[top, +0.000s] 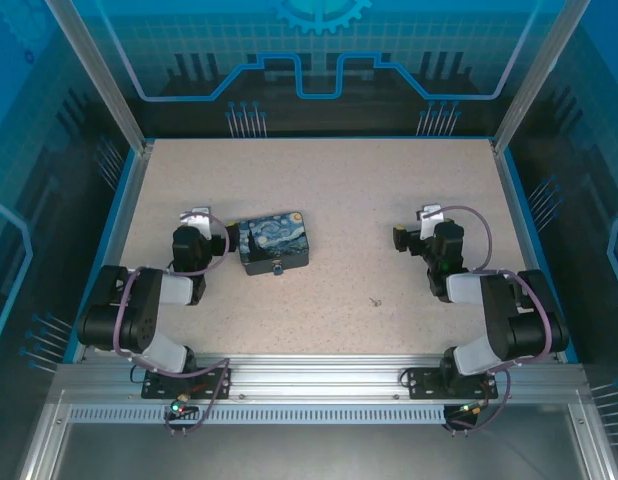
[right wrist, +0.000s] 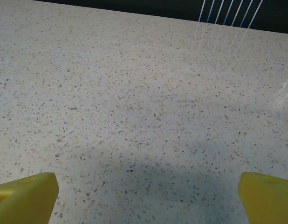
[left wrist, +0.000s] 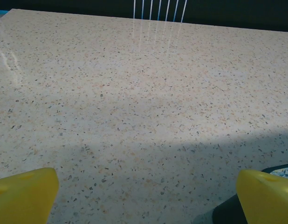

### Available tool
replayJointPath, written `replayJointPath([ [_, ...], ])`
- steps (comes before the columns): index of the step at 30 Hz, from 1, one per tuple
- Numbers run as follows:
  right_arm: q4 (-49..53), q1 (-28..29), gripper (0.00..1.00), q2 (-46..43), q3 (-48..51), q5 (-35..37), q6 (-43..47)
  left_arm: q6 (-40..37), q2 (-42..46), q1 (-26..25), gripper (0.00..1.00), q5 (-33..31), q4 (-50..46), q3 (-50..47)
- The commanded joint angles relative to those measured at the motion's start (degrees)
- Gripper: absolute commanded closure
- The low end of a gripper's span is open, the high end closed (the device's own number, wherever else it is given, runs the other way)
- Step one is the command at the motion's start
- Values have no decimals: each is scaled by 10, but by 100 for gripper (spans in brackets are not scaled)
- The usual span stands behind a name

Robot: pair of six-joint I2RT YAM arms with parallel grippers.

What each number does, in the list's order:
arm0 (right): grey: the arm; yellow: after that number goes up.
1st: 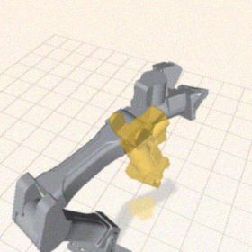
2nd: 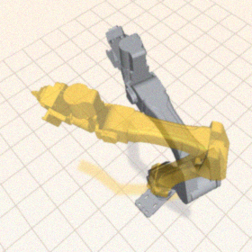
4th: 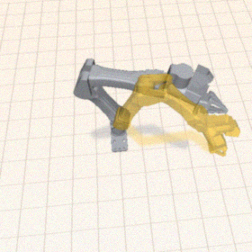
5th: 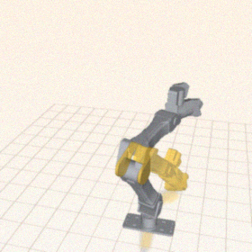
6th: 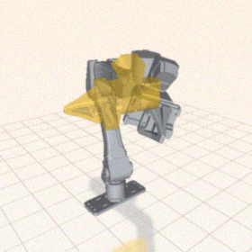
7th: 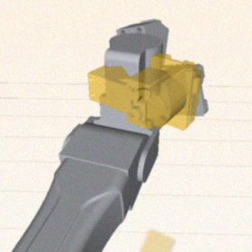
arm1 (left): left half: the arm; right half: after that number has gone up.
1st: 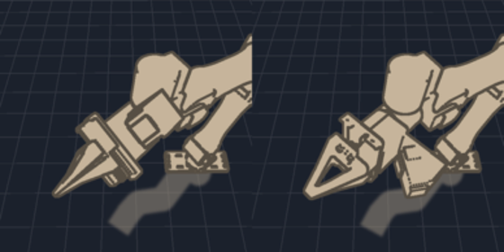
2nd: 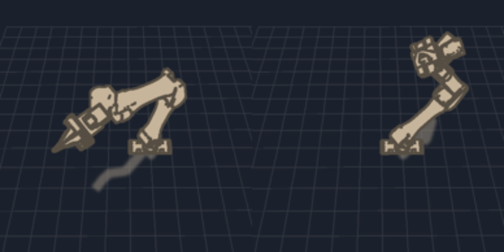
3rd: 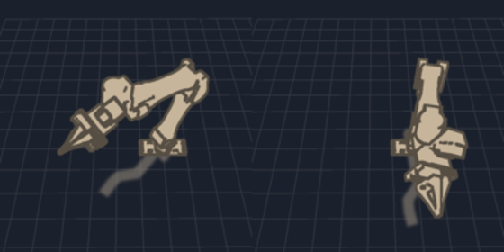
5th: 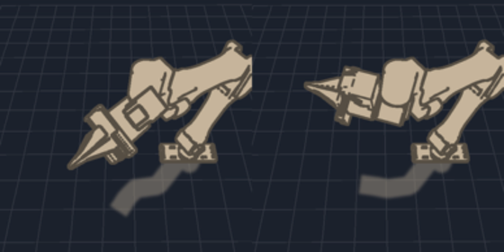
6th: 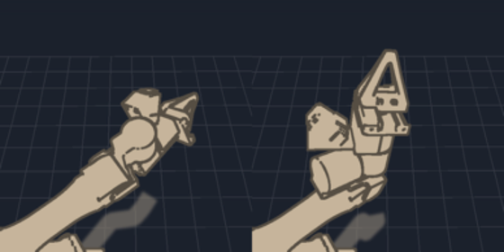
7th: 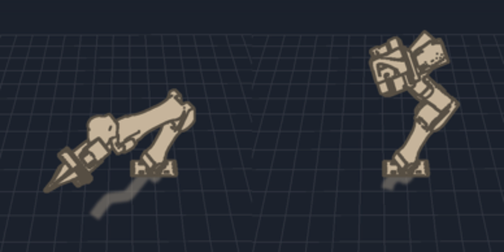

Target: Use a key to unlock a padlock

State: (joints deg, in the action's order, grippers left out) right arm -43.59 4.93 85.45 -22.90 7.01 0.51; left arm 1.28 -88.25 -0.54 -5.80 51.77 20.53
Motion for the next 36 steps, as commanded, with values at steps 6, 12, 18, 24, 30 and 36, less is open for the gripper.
replayJointPath([
  [6,-11,1,0,6,-11,-6,7,-17,-7,-4,1,-3,13,13],
  [12,-11,2,0,6,-10,-6,8,-25,-6,-5,1,20,19,8],
  [18,-10,0,0,6,-11,-7,8,-29,-5,-5,1,30,32,0],
  [24,-7,-1,0,6,-12,-11,7,-25,-6,-5,1,23,13,12],
  [30,4,-18,0,7,-18,-40,-3,-15,-6,1,1,16,5,16],
  [36,129,-18,0,-75,-54,-38,-3,-2,69,3,1,-24,3,-18],
])
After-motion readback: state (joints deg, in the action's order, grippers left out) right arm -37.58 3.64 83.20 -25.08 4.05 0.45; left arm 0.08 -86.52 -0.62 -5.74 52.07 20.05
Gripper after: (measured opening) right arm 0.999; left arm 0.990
